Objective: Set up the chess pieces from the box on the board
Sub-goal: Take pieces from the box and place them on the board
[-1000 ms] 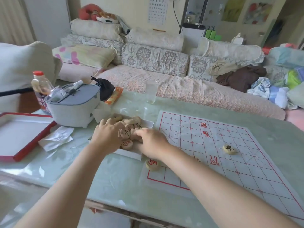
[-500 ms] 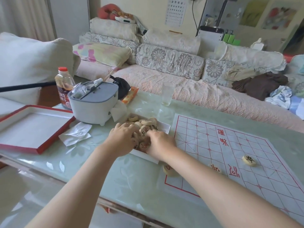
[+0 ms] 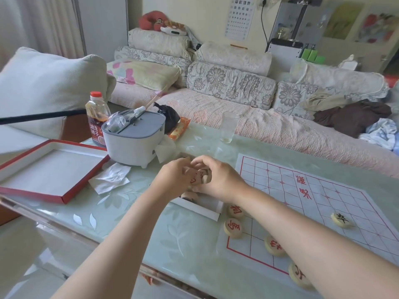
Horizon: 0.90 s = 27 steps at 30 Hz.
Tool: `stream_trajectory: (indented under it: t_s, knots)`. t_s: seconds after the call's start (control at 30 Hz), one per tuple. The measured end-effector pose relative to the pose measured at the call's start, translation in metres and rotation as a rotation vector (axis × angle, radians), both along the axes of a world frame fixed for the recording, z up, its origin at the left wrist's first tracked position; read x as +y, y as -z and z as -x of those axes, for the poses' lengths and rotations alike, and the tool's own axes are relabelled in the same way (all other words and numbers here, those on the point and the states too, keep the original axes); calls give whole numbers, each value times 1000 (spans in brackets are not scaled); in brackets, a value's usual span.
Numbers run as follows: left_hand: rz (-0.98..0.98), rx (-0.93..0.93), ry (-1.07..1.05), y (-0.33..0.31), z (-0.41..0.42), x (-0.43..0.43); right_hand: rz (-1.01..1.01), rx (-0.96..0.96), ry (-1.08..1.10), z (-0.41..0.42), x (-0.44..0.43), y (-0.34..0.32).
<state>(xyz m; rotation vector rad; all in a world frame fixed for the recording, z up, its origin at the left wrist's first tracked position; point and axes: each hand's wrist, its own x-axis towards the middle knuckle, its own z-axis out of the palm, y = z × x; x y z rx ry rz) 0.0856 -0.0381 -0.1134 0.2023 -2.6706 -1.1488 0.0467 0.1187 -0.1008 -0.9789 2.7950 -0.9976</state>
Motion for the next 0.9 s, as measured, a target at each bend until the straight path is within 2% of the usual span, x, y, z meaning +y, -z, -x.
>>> stream_trajectory:
  t_s: [0.13,0.3,0.4,0.57,0.7,0.9]
  knots:
    - [31,9,-105,2,2,-14,-185,68,11,28,-8,2]
    - [36,7,-64,2,2,-22,-572,199,15,59,-15,11]
    - [68,11,-40,2,2,-22,-659,252,28,66,-20,15]
    - [194,14,-23,3,5,-21,-633,298,87,72,-25,15]
    - [252,26,-28,5,8,-19,-544,206,67,70,-20,13]
    - [270,72,-26,4,8,-15,-1,-76,169,58,-1,3]
